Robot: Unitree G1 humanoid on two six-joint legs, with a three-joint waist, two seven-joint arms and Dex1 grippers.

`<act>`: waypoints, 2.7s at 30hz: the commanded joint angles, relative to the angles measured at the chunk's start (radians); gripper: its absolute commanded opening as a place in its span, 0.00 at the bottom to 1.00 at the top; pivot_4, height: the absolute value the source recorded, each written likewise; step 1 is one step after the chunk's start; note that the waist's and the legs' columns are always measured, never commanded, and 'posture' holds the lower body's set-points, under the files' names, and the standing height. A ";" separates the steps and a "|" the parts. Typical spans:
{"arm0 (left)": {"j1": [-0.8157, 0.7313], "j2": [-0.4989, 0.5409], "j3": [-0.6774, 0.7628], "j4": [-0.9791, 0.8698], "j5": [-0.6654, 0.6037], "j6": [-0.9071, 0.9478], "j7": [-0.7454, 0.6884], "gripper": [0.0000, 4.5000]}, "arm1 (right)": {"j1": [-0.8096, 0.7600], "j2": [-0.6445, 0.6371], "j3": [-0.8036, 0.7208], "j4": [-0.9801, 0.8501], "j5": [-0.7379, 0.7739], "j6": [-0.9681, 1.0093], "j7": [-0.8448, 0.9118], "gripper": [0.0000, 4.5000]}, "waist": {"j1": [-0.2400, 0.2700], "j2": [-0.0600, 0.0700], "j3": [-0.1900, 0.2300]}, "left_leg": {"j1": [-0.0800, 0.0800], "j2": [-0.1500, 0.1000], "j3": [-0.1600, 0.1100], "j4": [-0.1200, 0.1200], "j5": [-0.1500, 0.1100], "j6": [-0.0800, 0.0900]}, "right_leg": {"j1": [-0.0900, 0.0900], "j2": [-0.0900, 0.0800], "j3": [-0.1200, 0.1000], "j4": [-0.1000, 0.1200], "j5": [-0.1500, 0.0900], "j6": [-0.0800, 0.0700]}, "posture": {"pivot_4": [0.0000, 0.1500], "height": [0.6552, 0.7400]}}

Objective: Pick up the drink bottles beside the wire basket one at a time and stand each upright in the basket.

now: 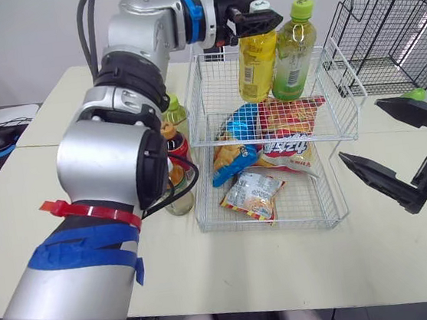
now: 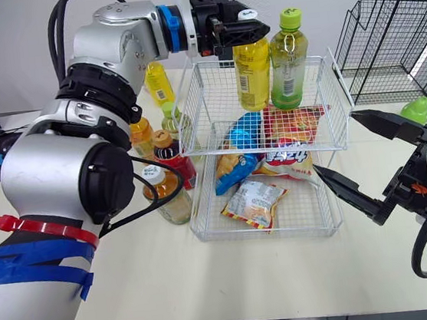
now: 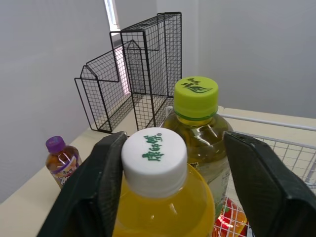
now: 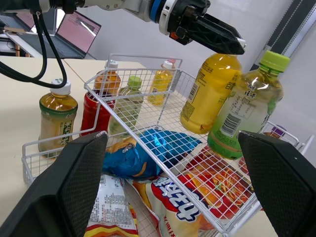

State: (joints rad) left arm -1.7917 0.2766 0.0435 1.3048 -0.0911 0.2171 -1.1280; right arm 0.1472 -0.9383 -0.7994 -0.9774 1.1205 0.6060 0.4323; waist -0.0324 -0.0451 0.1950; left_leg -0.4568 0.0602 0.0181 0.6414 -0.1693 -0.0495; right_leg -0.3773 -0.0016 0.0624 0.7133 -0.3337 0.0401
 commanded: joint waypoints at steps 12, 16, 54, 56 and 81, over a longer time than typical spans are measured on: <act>0.004 0.219 0.008 -0.152 0.011 -0.031 -0.214 1.00 | -0.043 -0.026 0.056 0.039 -0.024 -0.058 0.062 1.00 | -0.002 0.000 0.000 | 0.001 0.000 0.000 0.000 0.000 0.000 | 0.001 0.000 0.000 0.000 0.000 0.000 | 1.00 0.84; 0.102 0.326 0.016 -0.274 -0.003 0.006 -0.245 1.00 | -0.062 -0.044 0.119 0.035 -0.047 -0.066 0.121 1.00 | -0.009 0.001 -0.001 | 0.005 0.002 0.000 -0.001 0.000 0.000 | 0.003 0.001 0.000 0.000 0.000 -0.001 | 1.00 0.84; 0.761 0.360 0.177 -0.680 -0.116 0.183 0.452 1.00 | -0.105 -0.018 0.251 0.015 -0.049 -0.100 0.189 1.00 | 0.010 0.000 -0.002 | 0.006 0.001 -0.007 0.004 0.001 0.001 | 0.009 -0.001 -0.008 0.002 0.001 -0.001 | 1.00 0.84; 0.745 0.352 0.165 -0.656 -0.111 0.183 0.457 1.00 | -0.104 -0.027 0.242 0.013 -0.034 -0.098 0.184 1.00 | 0.008 0.000 -0.002 | 0.006 0.001 -0.007 0.004 0.001 0.001 | 0.009 -0.001 -0.008 0.002 0.001 -0.001 | 1.00 0.84; 0.750 0.369 0.113 -0.646 -0.102 0.177 0.407 0.30 | -0.101 -0.032 0.234 0.011 -0.026 -0.114 0.153 1.00 | 0.004 0.000 -0.002 | 0.005 0.001 -0.007 0.003 0.001 0.001 | 0.008 -0.001 -0.007 0.002 0.001 -0.001 | 1.00 0.84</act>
State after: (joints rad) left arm -1.0291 0.6167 0.1595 0.7212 -0.1900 0.4053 -0.6982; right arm 0.0581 -0.9680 -0.5392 -0.9594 1.1045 0.5143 0.5966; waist -0.0281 -0.0456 0.1932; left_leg -0.4514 0.0615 0.0113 0.6448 -0.1679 -0.0484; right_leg -0.3689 -0.0026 0.0549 0.7151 -0.3330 0.0393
